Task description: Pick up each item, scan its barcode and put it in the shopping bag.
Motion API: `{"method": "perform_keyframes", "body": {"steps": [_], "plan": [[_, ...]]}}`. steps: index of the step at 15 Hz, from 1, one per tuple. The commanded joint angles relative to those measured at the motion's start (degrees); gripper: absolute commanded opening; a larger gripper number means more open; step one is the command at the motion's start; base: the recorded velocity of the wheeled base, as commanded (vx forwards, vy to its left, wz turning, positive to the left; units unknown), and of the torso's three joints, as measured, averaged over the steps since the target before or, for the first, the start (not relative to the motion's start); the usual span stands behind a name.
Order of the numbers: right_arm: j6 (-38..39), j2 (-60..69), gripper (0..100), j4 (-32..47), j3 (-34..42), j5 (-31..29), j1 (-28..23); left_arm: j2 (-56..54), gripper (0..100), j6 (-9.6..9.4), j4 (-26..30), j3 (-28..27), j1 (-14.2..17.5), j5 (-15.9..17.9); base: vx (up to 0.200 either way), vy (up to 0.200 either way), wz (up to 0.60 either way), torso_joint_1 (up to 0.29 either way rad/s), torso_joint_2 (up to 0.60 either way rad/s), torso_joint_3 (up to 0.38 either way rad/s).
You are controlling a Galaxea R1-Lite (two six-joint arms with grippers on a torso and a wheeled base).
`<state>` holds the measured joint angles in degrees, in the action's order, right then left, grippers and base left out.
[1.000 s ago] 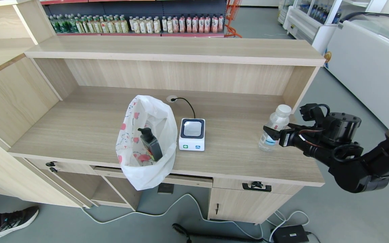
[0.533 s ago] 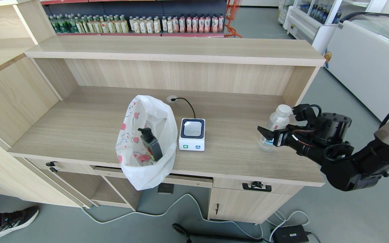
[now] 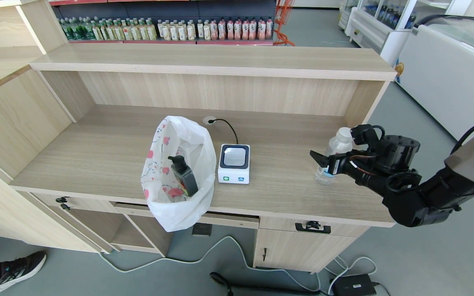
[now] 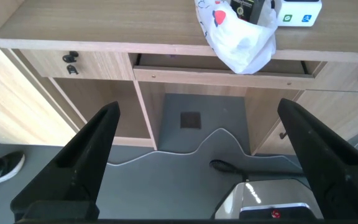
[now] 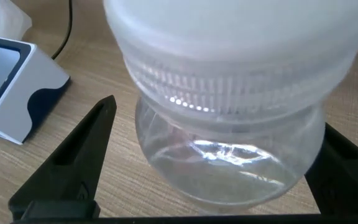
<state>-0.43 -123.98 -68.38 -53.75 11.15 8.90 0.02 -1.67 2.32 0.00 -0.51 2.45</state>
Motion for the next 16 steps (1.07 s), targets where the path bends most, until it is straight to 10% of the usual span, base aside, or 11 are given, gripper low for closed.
{"method": "perform_keyframes", "body": {"steps": [1,2,3,16], "plan": [[-0.01,-1.18,100,-0.09,-0.74,0.01,0.07,-0.02,100,0.0,0.06,0.0,-0.02,0.01,0.0,0.0,0.0,0.0,0.0,0.0],[-0.1,-1.62,100,-0.09,-1.27,0.01,0.07,-0.02,100,0.0,-0.03,0.0,-0.02,0.01,0.0,0.0,0.0,0.0,0.0,0.0],[-0.1,-1.88,0,-0.09,-1.62,0.01,0.07,-0.02,100,0.0,-0.03,0.0,-0.02,0.01,0.0,0.0,0.0,0.0,0.0,0.0],[-5.02,-3.11,0,-3.61,0.66,1.33,-0.9,-0.02,100,0.0,-0.03,0.0,-0.02,0.01,0.0,0.0,0.0,0.0,0.0,0.0]]}}
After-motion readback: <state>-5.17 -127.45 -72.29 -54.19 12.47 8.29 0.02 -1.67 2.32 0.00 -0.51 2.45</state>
